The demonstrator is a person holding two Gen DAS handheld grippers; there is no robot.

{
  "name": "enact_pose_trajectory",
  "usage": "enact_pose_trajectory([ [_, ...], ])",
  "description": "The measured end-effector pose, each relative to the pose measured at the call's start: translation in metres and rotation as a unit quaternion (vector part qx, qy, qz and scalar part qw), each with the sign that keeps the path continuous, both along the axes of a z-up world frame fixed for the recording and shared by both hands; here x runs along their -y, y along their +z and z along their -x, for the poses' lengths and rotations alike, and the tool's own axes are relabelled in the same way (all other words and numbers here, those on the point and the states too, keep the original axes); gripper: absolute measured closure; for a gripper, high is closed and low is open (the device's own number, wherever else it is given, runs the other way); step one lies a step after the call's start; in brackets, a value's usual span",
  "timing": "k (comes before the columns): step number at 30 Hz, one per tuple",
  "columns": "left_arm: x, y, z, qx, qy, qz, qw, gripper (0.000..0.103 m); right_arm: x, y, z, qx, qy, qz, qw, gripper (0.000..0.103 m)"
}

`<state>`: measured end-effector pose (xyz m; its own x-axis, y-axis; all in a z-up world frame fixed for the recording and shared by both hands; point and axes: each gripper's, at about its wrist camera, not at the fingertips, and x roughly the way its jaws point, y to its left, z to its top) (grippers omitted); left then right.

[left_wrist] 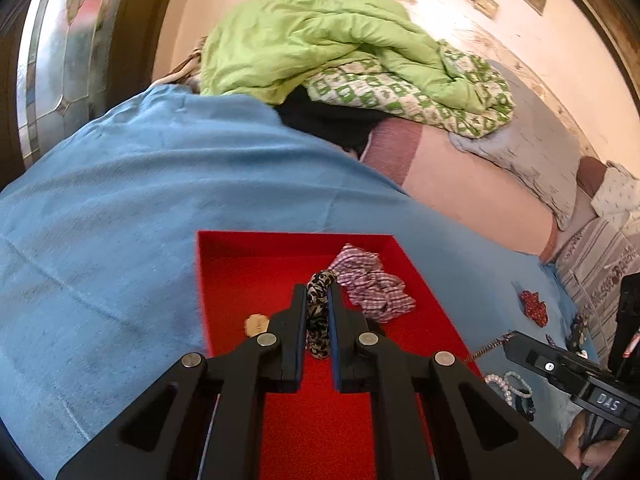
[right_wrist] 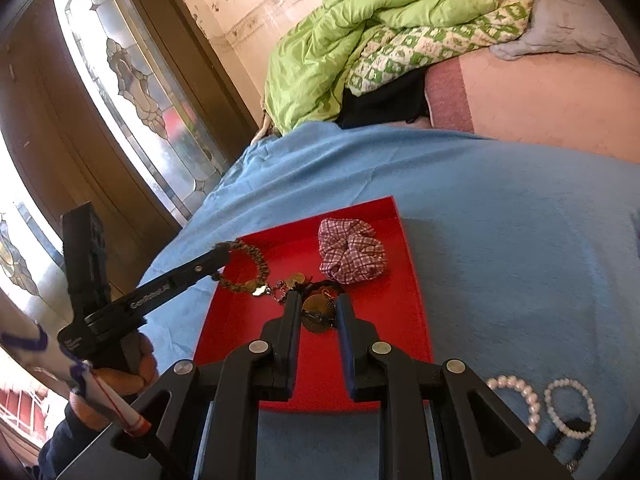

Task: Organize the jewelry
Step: 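Carry the leopard bracelet with the left tool while the right carries the amber pendant to the tray, then open the left tool over the tray while the right releases the amber pendant there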

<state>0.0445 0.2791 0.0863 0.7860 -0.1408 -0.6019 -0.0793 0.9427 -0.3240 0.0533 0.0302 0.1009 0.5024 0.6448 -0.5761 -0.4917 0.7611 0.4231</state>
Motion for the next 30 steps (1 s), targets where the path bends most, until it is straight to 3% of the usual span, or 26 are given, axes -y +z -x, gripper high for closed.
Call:
enact_pose_trajectory([
  [30,0.007,-0.037,-0.012,-0.112,-0.02,-0.037,0.9928,0.094,-0.024,-0.055,-0.05,-0.06,-0.024,0.086,0.994,0.084],
])
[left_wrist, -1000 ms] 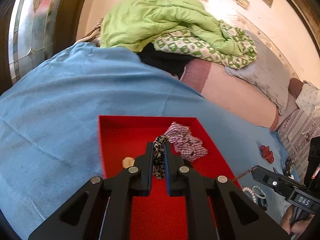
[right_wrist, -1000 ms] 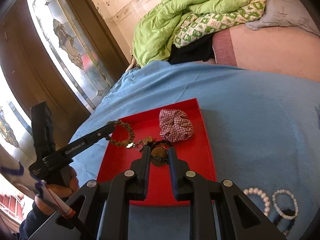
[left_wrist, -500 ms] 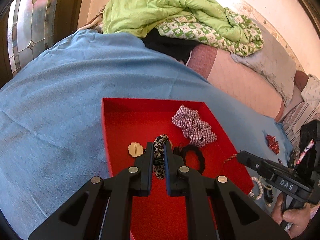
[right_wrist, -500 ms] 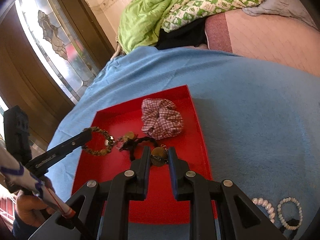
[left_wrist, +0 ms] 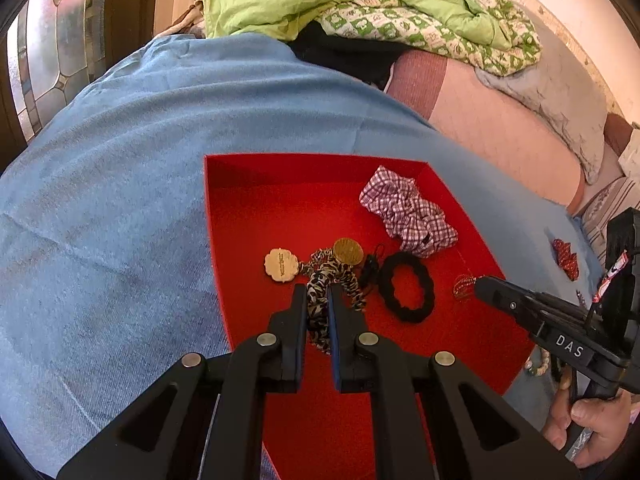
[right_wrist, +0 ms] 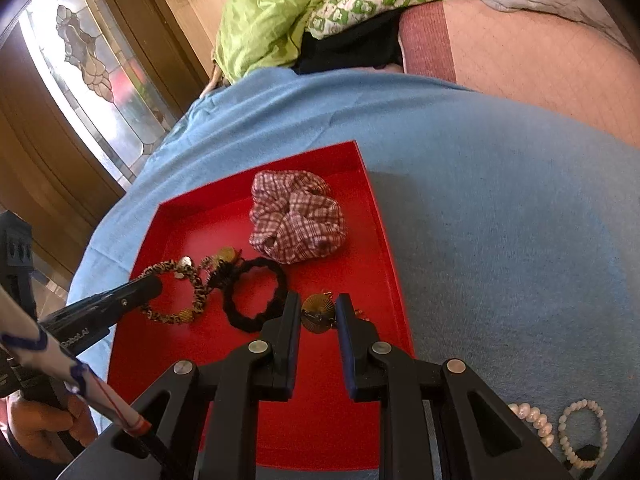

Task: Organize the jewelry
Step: 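Open the left tool over the tray while the right releases the amber pendant there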

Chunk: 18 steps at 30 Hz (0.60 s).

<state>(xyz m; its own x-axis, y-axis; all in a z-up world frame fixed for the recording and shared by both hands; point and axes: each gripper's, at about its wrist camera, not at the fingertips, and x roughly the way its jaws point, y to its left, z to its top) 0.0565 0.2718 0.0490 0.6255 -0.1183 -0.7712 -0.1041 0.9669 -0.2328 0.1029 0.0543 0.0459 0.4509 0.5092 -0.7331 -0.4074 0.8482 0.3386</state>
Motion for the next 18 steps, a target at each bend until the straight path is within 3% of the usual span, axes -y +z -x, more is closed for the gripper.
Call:
enact_pose_trajectory([
  [11,0.0067,0.0019,-0.0002,0.003,-0.015,-0.006,0.9999,0.092,-0.0029,-0.0085,0.0028,-0.014,0.002,0.008,1.0,0.082],
  [15,0.0078,0.0045,0.0004,0.011,-0.008,-0.011,0.9998,0.073,-0.0019,-0.0066,0.0043,-0.011,0.001,0.007,1.0,0.082],
  [18,0.0078,0.0061,0.0001,0.014,-0.004,-0.01,0.9998,0.073,-0.0008,-0.0031,0.0066,-0.01,0.003,0.002,1.0,0.081],
])
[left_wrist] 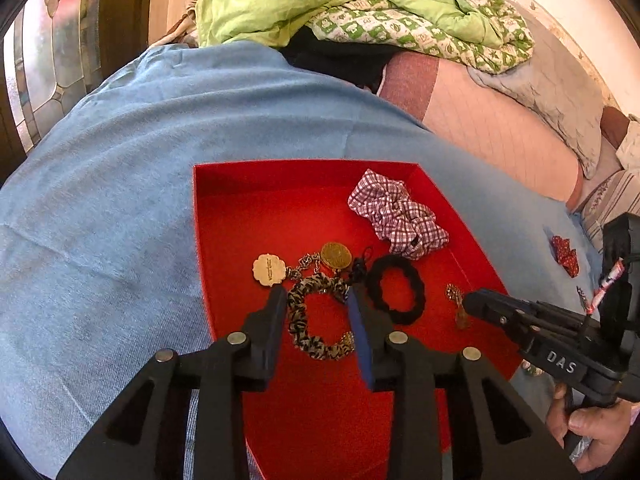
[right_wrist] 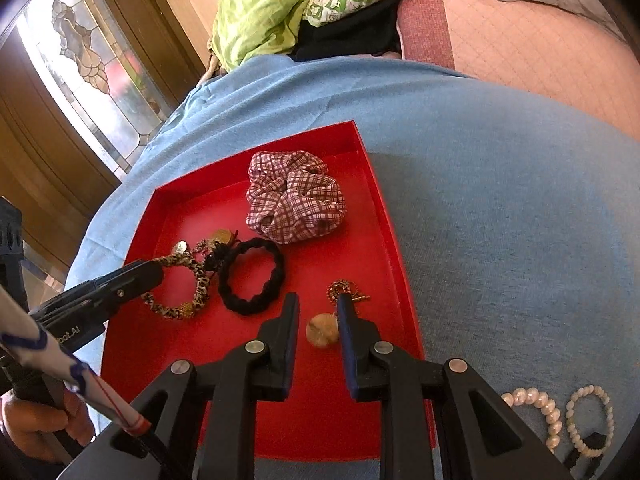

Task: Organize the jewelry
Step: 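Open the left tool over the tray while the right releases the amber pendant there, then move both open tools back to the pearl bracelets beside the tray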

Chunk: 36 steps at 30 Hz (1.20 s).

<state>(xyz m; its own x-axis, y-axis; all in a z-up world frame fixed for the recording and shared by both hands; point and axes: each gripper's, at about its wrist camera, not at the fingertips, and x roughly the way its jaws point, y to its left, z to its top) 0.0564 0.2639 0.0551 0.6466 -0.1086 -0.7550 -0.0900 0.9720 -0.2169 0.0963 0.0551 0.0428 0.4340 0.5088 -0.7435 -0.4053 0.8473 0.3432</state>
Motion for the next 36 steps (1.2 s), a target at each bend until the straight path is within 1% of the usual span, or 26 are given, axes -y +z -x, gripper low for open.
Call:
enact_pose_trajectory([
  [3,0.002,0.003,0.0,0.008,0.007,-0.009,0.9999,0.072,0.003,0.006,0.004,0.006,0.002,-0.007,1.0,0.08],
  [5,0.003,0.007,0.002,0.015,0.013,-0.016,0.9997,0.071,0.006,0.013,0.007,0.011,0.003,-0.014,1.0,0.08],
  [8,0.005,0.012,0.003,0.029,0.021,-0.021,0.9991,0.064,0.011,0.022,0.013,0.02,0.005,-0.021,1.0,0.079],
  [12,0.011,0.016,0.004,0.038,0.026,-0.03,0.9985,0.063,0.022,0.032,0.022,0.026,0.005,-0.033,0.999,0.078],
  [18,0.023,0.021,0.003,0.048,0.027,-0.048,0.9973,0.057,0.049,0.045,0.039,0.031,0.004,-0.057,0.998,0.075],
  [21,0.032,0.024,0.005,0.059,0.026,-0.049,0.9967,0.056,0.069,0.047,0.049,0.031,0.002,-0.06,0.998,0.075],
  [24,0.052,0.03,0.007,0.078,0.005,-0.051,0.9956,0.056,0.103,0.047,0.058,0.033,-0.015,-0.06,0.998,0.075],
  [25,0.061,0.031,0.008,0.083,-0.008,-0.051,0.9952,0.055,0.119,0.046,0.061,0.035,-0.028,-0.063,0.997,0.075],
  [28,0.093,0.03,0.007,0.086,-0.052,-0.049,0.9937,0.055,0.169,0.042,0.063,0.035,-0.087,-0.075,0.993,0.075],
  [31,0.126,0.027,0.004,0.08,-0.108,-0.034,0.9904,0.055,0.213,0.029,0.059,0.011,-0.137,-0.082,0.987,0.075],
  [33,0.15,0.023,0.002,0.072,-0.151,-0.019,0.9858,0.055,0.225,0.021,0.06,0.004,-0.144,-0.074,0.987,0.075],
  [34,0.159,0.021,0.002,0.068,-0.165,-0.012,0.9838,0.055,0.229,0.017,0.06,-0.002,-0.142,-0.07,0.987,0.075],
  [36,0.181,0.016,0.001,0.057,-0.208,0.0,0.9765,0.055,0.231,0.01,0.058,-0.014,-0.131,-0.062,0.989,0.075],
])
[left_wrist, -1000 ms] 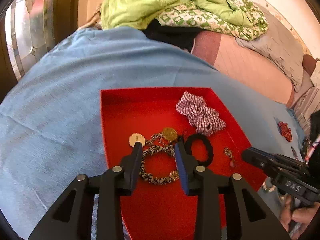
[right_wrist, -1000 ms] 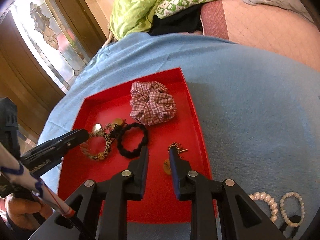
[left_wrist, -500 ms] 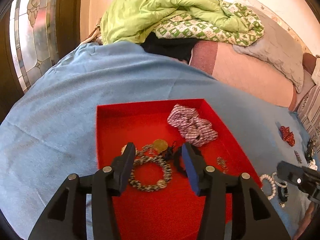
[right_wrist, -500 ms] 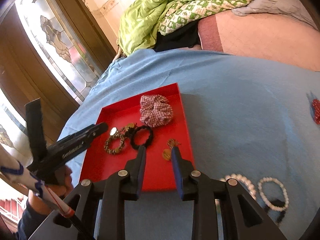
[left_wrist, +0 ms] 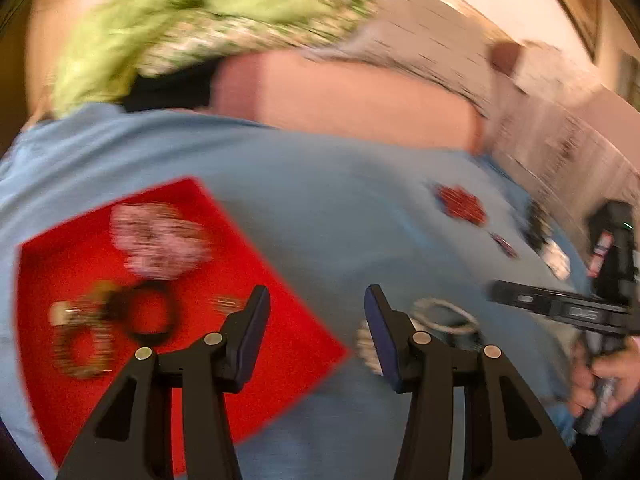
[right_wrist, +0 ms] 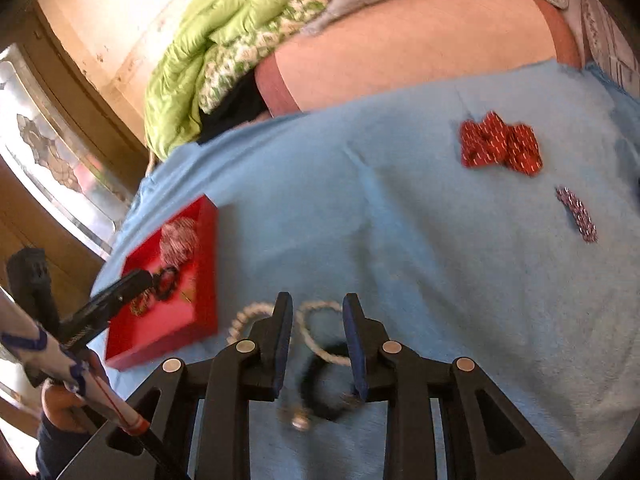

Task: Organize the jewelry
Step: 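Move both open tools back to the pearl bracelets beside the tray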

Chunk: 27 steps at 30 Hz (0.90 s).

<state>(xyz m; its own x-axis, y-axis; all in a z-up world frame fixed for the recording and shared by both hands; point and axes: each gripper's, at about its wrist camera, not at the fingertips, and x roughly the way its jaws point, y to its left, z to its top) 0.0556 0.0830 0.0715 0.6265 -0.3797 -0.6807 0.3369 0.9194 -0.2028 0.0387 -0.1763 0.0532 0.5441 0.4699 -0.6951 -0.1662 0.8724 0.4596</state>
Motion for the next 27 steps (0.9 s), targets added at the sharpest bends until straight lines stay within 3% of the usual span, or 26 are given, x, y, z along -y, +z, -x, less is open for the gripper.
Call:
enact_pose_trajectory([
  [6,0.047,-0.017,0.005,-0.027,-0.1,-0.026,0.9943,0.055,-0.004,-0.023,-0.016,-0.031,0.02,0.048,0.998,0.075],
  [11,0.064,-0.029,0.014,-0.044,-0.146,-0.058,0.9866,0.055,-0.017,-0.038,-0.026,-0.043,0.036,0.091,0.994,0.076],
  [12,0.066,-0.031,0.015,-0.049,-0.153,-0.059,0.9852,0.055,-0.021,-0.039,-0.026,-0.036,0.04,0.114,0.992,0.08],
  [13,0.068,-0.033,0.016,-0.052,-0.157,-0.061,0.9843,0.055,-0.026,-0.038,-0.026,-0.028,0.042,0.148,0.988,0.093],
  [14,0.07,-0.035,0.016,-0.054,-0.158,-0.065,0.9839,0.055,-0.027,-0.037,-0.027,-0.025,0.041,0.158,0.986,0.096],
  [16,0.075,-0.038,0.016,-0.059,-0.164,-0.069,0.9822,0.055,-0.022,-0.034,-0.028,-0.025,0.03,0.144,0.989,0.097],
  [20,0.088,-0.043,0.017,-0.06,-0.176,-0.076,0.9795,0.055,-0.004,-0.008,-0.021,0.031,-0.007,0.118,0.992,0.097],
  [26,0.113,-0.062,0.021,-0.045,-0.175,-0.139,0.9736,0.055,0.008,0.012,-0.012,0.077,-0.02,0.063,0.995,0.097],
  [27,0.115,-0.061,0.021,-0.041,-0.172,-0.14,0.9742,0.063,0.005,0.014,-0.012,0.081,-0.021,0.061,0.995,0.097],
])
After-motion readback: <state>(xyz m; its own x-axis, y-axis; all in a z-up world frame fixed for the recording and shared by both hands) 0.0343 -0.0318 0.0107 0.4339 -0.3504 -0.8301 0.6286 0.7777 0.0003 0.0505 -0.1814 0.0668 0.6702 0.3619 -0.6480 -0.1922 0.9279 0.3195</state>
